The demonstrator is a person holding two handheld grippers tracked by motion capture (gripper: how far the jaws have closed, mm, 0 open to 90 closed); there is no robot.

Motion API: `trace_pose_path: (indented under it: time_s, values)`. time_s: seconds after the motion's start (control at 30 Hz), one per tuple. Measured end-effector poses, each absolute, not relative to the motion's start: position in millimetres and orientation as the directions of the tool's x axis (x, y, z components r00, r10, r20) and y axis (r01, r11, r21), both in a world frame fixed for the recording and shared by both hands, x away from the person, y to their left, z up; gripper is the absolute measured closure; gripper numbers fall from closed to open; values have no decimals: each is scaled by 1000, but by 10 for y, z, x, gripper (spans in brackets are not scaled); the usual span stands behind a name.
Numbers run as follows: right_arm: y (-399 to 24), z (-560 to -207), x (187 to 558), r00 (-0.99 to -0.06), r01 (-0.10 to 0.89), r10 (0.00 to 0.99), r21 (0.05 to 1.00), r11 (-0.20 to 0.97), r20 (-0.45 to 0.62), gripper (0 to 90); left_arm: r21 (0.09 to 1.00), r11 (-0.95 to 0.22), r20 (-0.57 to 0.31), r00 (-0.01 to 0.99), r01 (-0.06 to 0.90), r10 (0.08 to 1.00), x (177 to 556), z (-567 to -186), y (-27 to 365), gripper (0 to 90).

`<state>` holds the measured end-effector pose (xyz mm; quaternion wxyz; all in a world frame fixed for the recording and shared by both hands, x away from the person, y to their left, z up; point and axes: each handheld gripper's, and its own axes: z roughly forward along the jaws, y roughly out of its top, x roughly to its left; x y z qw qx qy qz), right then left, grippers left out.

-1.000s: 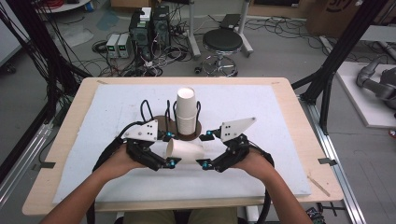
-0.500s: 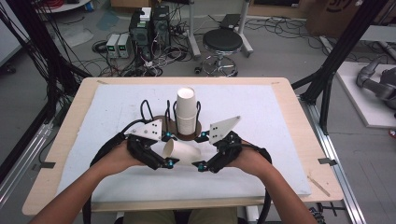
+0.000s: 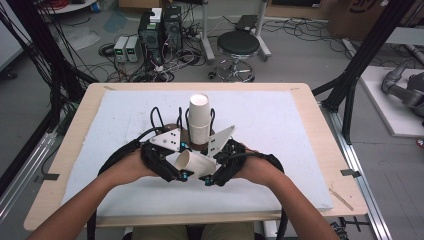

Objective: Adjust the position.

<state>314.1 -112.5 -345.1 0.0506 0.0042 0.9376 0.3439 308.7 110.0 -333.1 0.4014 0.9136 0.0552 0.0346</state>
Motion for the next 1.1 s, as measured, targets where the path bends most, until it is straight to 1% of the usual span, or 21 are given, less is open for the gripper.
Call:
trace_pose_path:
  time_s: [0.3,0.37,0.57,0.67,0.77,0.83,1.1]
  values:
    - [-1035,-3471,3140,-995,-26,36,616,788,-88,216,723,-686,14,992,78,127,3085,-3352,1067,299]
    - [-1011,-3477,3139,-996,-30,30,609,793,-89,246,721,-689,15,992,75,124,3083,-3355,1060,299]
    - [-957,-3506,3133,-997,-27,24,591,806,-78,257,715,-696,22,993,66,116,3071,-3365,1040,299]
    - [-936,-3513,3134,-998,-24,17,585,811,-65,288,711,-700,25,993,62,113,3058,-3369,1024,299]
    - [-921,-3520,3138,-998,-25,11,578,816,-59,298,703,-709,35,993,53,109,3050,-3372,1008,299]
    - [-914,-3527,3140,-999,-23,7,573,819,-51,342,699,-713,37,994,51,107,3048,-3373,1001,299]
    - [-896,-3545,3133,-999,-13,13,563,826,-42,351,693,-720,48,993,44,107,3036,-3372,984,300]
